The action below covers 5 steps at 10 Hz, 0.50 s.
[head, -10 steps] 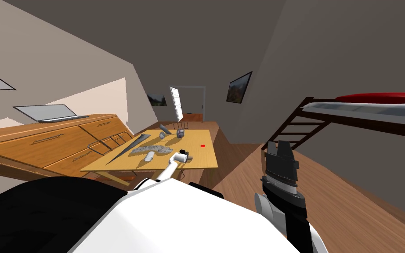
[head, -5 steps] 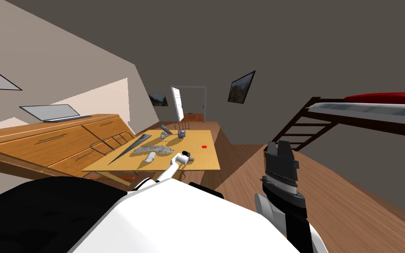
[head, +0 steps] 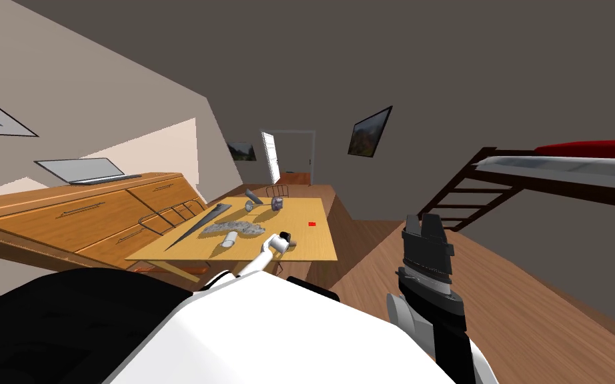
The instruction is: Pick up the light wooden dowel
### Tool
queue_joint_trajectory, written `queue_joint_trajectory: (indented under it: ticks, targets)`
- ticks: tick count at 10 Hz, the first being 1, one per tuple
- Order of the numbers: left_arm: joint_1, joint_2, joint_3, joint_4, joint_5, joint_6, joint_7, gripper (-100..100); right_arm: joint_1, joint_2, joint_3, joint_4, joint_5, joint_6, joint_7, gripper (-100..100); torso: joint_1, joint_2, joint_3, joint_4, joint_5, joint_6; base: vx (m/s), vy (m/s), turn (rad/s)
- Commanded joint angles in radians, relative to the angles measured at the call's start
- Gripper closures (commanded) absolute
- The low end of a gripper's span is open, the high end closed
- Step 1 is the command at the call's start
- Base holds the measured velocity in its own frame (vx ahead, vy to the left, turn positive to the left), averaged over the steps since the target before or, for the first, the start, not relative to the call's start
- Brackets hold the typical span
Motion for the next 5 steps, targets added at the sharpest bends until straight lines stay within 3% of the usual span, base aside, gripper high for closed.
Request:
queue_joint_trajectory:
  ticks: [1,2,3,4,5]
  targets:
    - [0.004,0.004,-0.046,-0.005,-0.015,-0.003,0.05,-100,0.0,0.0,0.0,0.0,0.0,0.0,0.0,0,0.0,0.0,0.0,0.0,0.0,0.0,0.033,0.038,0.029]
    - [0.009,0.009,-0.076,-0.011,-0.028,-0.005,0.076,-100,0.0,0.0,0.0,0.0,0.0,0.0,0.0,0,0.0,-0.001,0.0,0.0,0.0,0.0,0.044,0.045,0.041]
    - [0.009,0.009,-0.086,-0.011,-0.028,-0.005,0.096,-100,0.0,0.0,0.0,0.0,0.0,0.0,0.0,0,0.001,-0.001,-0.001,0.0,0.0,0.0,0.033,0.039,0.015]
    - [0.015,0.013,-0.126,-0.016,-0.041,-0.008,0.129,-100,0.0,0.0,0.0,0.0,0.0,0.0,0.0,0,0.001,-0.001,0.0,0.0,0.0,0.0,0.033,0.047,0.027]
    - [0.015,0.013,-0.126,-0.016,-0.041,-0.008,0.14,-100,0.0,0.0,0.0,0.0,0.0,0.0,0.0,0,0.001,-0.001,0.0,0.0,0.0,0.0,0.024,0.034,0.013]
